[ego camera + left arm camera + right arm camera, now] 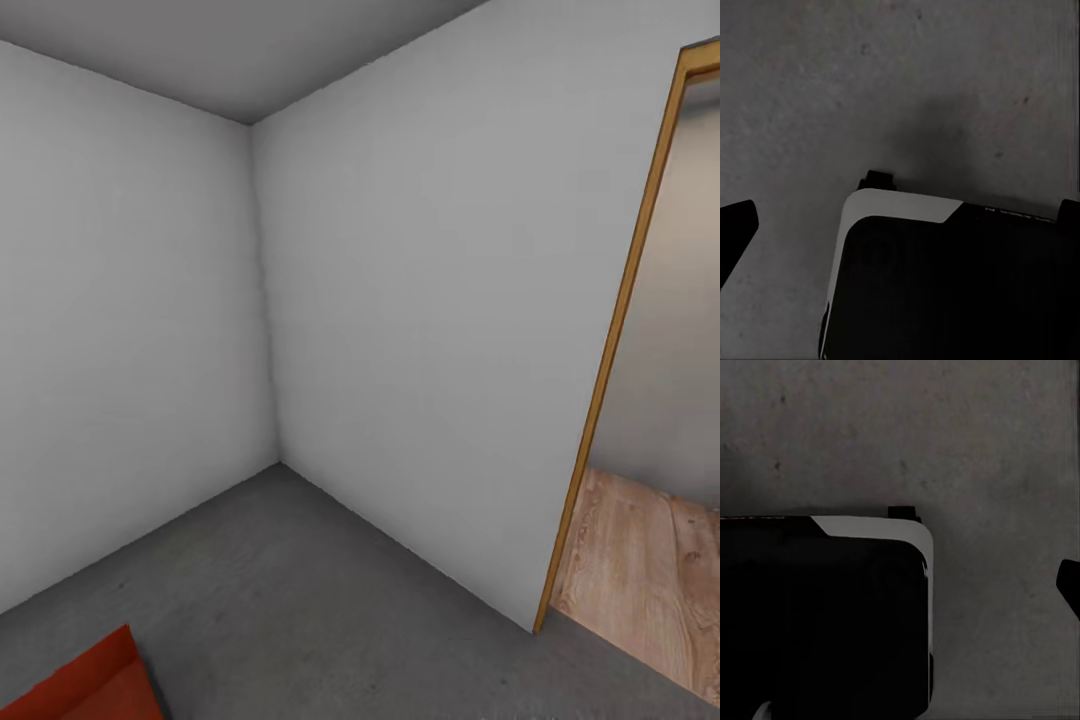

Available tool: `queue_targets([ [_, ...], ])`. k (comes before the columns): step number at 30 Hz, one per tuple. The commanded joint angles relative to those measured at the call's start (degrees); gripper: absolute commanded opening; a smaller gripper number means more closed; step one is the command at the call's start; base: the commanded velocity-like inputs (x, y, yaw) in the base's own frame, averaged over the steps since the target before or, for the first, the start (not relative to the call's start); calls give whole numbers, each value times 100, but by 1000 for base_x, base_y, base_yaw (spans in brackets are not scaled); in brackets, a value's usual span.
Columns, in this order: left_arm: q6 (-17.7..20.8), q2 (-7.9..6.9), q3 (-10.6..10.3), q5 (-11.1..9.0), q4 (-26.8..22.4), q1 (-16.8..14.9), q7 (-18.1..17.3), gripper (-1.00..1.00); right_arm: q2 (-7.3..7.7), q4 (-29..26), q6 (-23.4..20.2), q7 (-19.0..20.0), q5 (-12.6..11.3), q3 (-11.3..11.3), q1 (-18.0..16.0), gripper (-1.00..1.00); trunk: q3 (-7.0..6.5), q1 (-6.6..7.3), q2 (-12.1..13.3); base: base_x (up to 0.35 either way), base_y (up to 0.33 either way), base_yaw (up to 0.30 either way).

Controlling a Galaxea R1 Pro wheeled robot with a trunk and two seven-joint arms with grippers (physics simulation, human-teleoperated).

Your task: Move the two storage containers from the living room to the garage. In the garage, place one container on the floor and stack the other container on top of it (either order is fine).

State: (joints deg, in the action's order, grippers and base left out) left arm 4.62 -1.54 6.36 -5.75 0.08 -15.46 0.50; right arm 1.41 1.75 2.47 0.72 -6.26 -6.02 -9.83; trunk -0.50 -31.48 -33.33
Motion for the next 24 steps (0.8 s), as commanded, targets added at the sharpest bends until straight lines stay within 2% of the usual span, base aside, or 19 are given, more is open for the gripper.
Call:
queue_targets([
  [1, 21, 1, 23, -57, 0, -1, 1, 100, -1, 19, 26, 8, -60, -49, -7, 100, -1, -2, -3, 0, 0, -288],
  [24, -29, 18, 23, -58, 0, 8, -6, 100, -4, 19, 35, 0, -60, -49, -9, 100, -54, -2, -3, 0, 0, -288],
])
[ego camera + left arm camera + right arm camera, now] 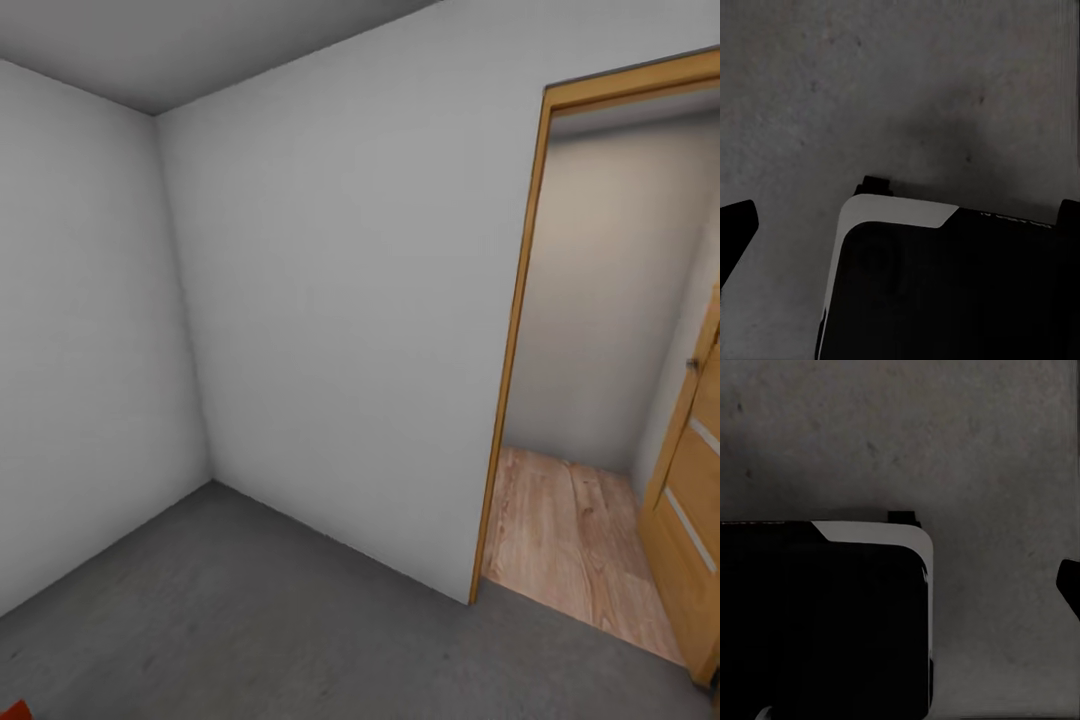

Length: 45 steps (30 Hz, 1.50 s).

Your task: Move the two storage containers from the living room to the garage. In the garage, place one container on the floor and stack the other container on top of it (either order is fine).

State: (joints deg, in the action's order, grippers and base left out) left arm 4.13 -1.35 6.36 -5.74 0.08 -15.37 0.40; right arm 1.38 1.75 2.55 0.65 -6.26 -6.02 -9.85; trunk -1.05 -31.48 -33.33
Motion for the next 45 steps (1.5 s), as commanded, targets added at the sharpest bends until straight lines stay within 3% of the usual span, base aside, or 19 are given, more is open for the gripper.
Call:
queue_targets([
  [1, 3, -2, 23, -59, 1, -1, 4, 100, -2, 17, 27, 8, -60, -49, -7, 100, -1, -2, -3, 0, 0, -288],
  [45, -158, 9, 20, -57, 1, 17, 4, 100, 3, 19, 37, 13, -60, -49, -4, 100, -102, -2, -3, 0, 0, -288],
])
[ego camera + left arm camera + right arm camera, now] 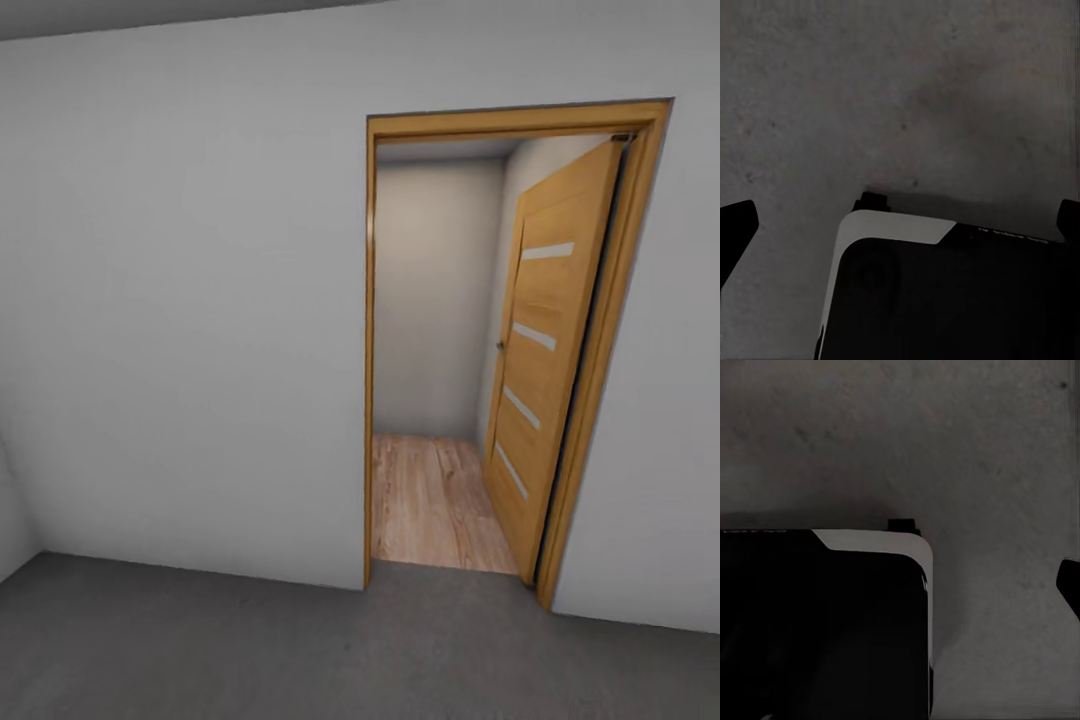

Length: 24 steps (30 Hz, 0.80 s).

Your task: Move the two storage containers from the living room to the garage. In the garage, place one container on the floor and stack the other container on top of it (either order is fine).

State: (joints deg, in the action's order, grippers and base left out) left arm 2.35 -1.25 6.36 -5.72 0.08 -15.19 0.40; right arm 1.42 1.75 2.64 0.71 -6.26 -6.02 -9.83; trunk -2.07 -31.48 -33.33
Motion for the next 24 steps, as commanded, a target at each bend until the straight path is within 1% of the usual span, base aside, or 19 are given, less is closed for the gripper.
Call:
queue_targets([
  [1, 20, 0, 22, -59, 1, -1, 4, 100, -1, 17, 27, 8, -60, -49, -6, 100, -1, -2, -3, 0, 0, -288],
  [24, 20, 10, 21, -61, 1, -1, 4, 100, 5, 18, 27, 7, -60, -49, -8, 100, -54, -2, -3, 0, 0, -288],
])
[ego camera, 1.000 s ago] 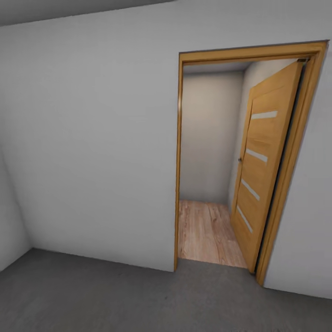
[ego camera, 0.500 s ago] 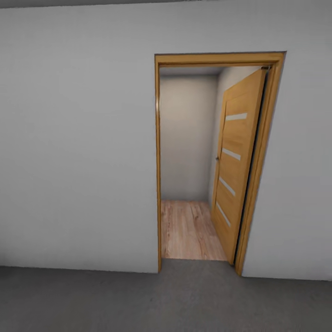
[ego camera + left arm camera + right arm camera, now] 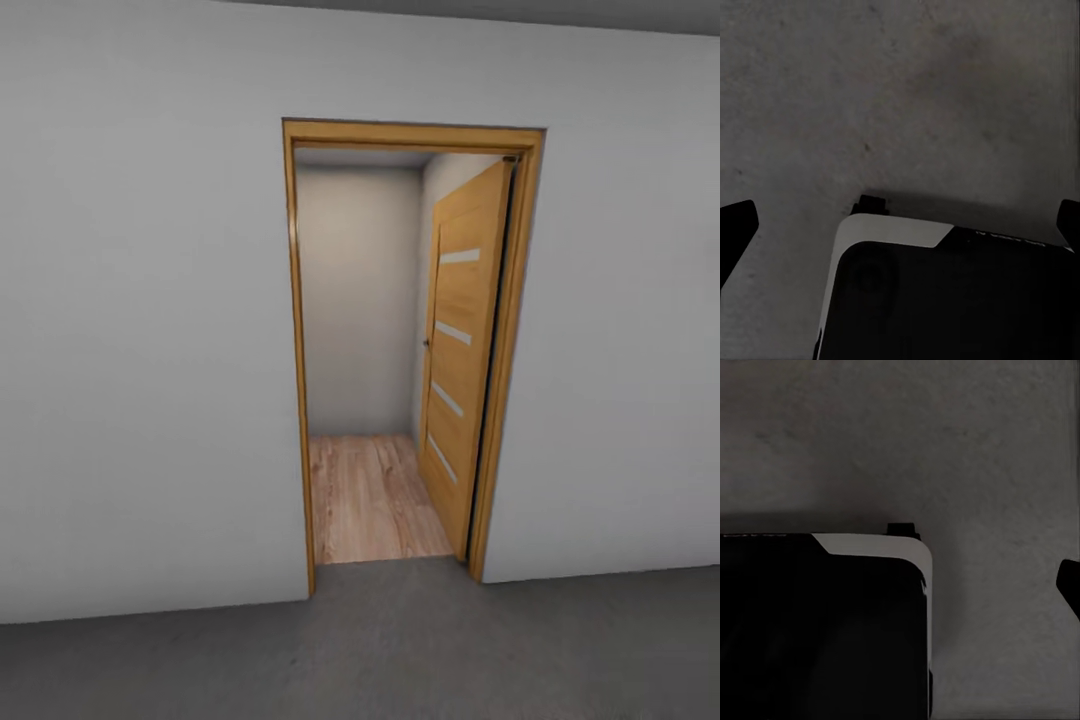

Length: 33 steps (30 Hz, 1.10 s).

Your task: Move the two storage containers from the living room to the garage. In the garage, place one container on the floor and stack the other container on top of it (either order is fine).

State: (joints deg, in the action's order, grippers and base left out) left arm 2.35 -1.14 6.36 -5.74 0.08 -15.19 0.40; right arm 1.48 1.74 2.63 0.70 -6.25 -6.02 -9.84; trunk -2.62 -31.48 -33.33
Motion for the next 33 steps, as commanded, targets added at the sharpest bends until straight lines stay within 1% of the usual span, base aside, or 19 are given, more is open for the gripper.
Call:
queue_targets([
  [1, 20, -1, 20, -59, 0, -1, 4, 100, -4, 19, 27, 8, -60, -49, -4, 100, -1, -2, -3, 0, 0, -288],
  [17, 20, 33, 19, -59, 0, -1, 4, 100, -4, 19, 27, 2, -60, -49, -8, 100, -37, -2, -3, 0, 0, -280],
  [23, 26, 35, 20, -59, 0, -1, 4, 100, 1, 12, 10, -69, -22, -76, -5, 100, -40, -2, -3, 74, 0, -60],
  [33, 43, 29, 22, -59, 0, -1, 4, 100, -1, 10, 60, -79, 9, -99, -8, 100, -41, -2, -3, 287, 0, -4],
])
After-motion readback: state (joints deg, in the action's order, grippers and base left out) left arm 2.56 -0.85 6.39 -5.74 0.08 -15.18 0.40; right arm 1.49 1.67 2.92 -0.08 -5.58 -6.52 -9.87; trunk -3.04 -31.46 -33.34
